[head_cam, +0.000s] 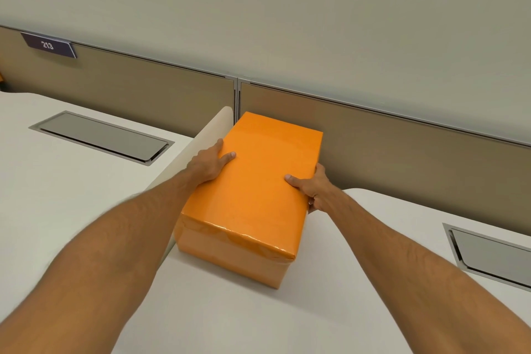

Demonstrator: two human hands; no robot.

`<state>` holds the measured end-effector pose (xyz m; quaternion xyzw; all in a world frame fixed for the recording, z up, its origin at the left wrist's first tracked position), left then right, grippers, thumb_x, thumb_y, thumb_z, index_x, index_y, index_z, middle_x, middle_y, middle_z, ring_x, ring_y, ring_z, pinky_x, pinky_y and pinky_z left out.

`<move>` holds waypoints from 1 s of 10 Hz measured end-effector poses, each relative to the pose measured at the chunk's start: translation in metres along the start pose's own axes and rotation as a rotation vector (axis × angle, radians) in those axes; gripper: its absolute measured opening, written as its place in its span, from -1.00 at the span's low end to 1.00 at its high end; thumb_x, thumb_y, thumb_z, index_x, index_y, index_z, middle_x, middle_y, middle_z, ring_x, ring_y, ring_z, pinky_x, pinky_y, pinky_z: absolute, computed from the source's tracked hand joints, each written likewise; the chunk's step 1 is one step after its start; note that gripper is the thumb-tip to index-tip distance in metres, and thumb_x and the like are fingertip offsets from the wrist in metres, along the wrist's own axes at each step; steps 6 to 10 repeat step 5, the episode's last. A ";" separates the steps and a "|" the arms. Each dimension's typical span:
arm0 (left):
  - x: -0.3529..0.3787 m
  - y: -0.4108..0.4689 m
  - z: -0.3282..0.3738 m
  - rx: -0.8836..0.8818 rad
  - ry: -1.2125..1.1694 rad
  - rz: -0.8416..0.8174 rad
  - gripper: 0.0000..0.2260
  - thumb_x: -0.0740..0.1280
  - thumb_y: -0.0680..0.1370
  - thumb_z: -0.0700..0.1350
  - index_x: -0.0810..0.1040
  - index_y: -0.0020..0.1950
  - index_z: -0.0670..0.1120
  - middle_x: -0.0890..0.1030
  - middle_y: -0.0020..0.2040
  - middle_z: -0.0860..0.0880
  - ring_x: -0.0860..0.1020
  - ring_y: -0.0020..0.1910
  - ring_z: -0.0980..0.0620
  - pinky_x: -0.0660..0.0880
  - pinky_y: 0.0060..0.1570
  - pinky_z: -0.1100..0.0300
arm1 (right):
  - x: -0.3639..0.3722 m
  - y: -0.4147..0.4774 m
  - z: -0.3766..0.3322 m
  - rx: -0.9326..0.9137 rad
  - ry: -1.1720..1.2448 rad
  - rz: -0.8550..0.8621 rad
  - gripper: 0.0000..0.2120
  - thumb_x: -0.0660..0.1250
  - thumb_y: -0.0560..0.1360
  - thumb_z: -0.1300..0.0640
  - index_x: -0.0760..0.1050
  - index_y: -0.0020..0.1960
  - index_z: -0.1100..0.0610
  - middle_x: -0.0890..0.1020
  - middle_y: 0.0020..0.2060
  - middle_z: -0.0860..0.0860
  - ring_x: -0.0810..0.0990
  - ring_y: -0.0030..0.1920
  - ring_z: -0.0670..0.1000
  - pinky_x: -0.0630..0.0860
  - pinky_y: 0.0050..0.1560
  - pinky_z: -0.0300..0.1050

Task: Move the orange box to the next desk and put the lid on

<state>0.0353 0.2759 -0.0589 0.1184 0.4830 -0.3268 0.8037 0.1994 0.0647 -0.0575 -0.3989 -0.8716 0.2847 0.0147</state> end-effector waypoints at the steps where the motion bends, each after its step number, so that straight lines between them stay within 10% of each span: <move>1: -0.002 0.001 0.004 0.008 0.034 -0.033 -0.36 0.05 0.60 0.23 -0.02 0.59 -0.05 0.36 0.46 -0.22 0.41 0.35 -0.27 0.37 0.29 -0.16 | 0.000 -0.002 -0.001 -0.001 0.000 -0.004 0.00 0.54 0.37 0.05 -0.07 0.55 -0.10 0.27 0.46 0.15 0.32 0.40 0.34 0.34 0.20 0.55; 3: -0.009 -0.002 0.027 0.072 0.220 -0.032 -0.56 0.06 0.66 0.05 0.25 0.45 -0.20 0.40 0.38 -0.24 0.42 0.31 -0.22 0.40 0.27 -0.11 | -0.003 -0.009 -0.003 -0.026 -0.051 -0.023 -0.02 0.50 0.41 0.02 -0.12 0.56 -0.09 0.22 0.49 0.15 0.28 0.44 0.35 0.33 0.22 0.53; 5: 0.005 -0.025 0.076 0.219 0.419 0.048 -0.53 0.08 0.67 0.01 0.22 0.52 -0.18 0.16 0.57 -0.18 0.14 0.54 -0.18 0.14 0.49 -0.12 | -0.030 -0.033 -0.011 -0.344 -0.462 0.214 -0.17 0.32 0.53 -0.12 -0.09 0.58 0.09 0.23 0.49 0.20 0.28 0.46 0.27 0.36 0.35 0.27; 10: 0.005 -0.025 0.076 0.219 0.419 0.048 -0.53 0.08 0.67 0.01 0.22 0.52 -0.18 0.16 0.57 -0.18 0.14 0.54 -0.18 0.14 0.49 -0.12 | -0.030 -0.033 -0.011 -0.344 -0.462 0.214 -0.17 0.32 0.53 -0.12 -0.09 0.58 0.09 0.23 0.49 0.20 0.28 0.46 0.27 0.36 0.35 0.27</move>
Point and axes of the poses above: each hand's wrist, its own y-axis towards the middle knuckle, its own x-axis out of the palm, z = x × y, the point moved 3 cm from there along y, towards the middle knuckle
